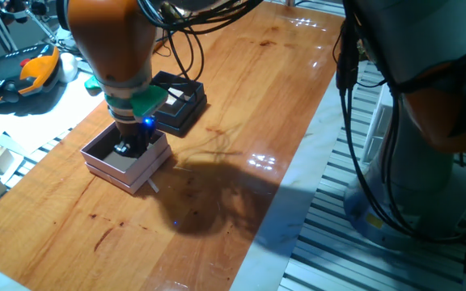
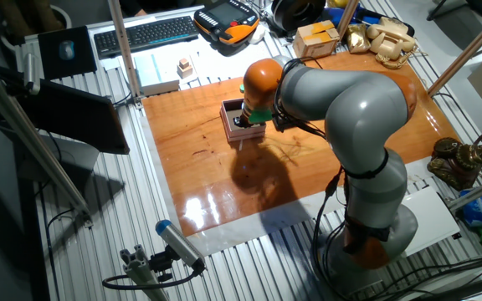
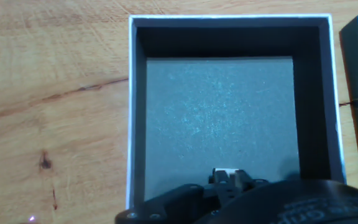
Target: Move an object from one box to another
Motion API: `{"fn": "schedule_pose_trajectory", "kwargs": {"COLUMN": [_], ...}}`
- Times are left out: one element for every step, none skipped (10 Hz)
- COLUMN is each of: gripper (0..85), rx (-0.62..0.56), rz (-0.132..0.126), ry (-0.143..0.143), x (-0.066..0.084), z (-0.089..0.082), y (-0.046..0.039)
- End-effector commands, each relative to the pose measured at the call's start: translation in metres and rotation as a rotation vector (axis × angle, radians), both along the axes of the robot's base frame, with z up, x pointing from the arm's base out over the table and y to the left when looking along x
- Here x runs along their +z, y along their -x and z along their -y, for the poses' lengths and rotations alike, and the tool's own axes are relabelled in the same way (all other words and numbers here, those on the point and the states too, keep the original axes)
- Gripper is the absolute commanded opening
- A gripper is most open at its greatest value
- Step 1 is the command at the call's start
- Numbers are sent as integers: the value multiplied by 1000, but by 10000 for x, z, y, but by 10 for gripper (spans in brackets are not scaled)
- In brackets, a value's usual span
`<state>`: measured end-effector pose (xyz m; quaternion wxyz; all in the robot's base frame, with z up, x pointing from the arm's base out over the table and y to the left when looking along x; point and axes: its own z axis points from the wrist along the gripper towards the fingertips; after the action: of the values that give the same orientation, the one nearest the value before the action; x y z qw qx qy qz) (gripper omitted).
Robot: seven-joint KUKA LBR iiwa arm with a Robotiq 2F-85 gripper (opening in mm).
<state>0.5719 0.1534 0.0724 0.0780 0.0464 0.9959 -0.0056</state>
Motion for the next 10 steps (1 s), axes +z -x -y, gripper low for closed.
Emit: {"fn": "schedule_pose_trajectory", "kwargs": {"gripper": [340, 510, 510, 510, 510, 510, 510, 510, 510, 510], "rx": [-3, -7, -12, -17, -20, -23, -29, -32, -36, -39], "rz": [0, 3, 3, 2, 2, 2, 2, 1, 1, 1], "ry": [2, 1, 1, 0, 1, 0, 1, 1, 6, 9], "x": [-6, -23, -37, -56, -82, -112, -144, -161, -163, -165], "z": [3, 2, 0, -3, -2, -7, -18, -17, -15, -11], "y": [-3, -4, -5, -10, -16, -18, -13, -16, -16, -21]}}
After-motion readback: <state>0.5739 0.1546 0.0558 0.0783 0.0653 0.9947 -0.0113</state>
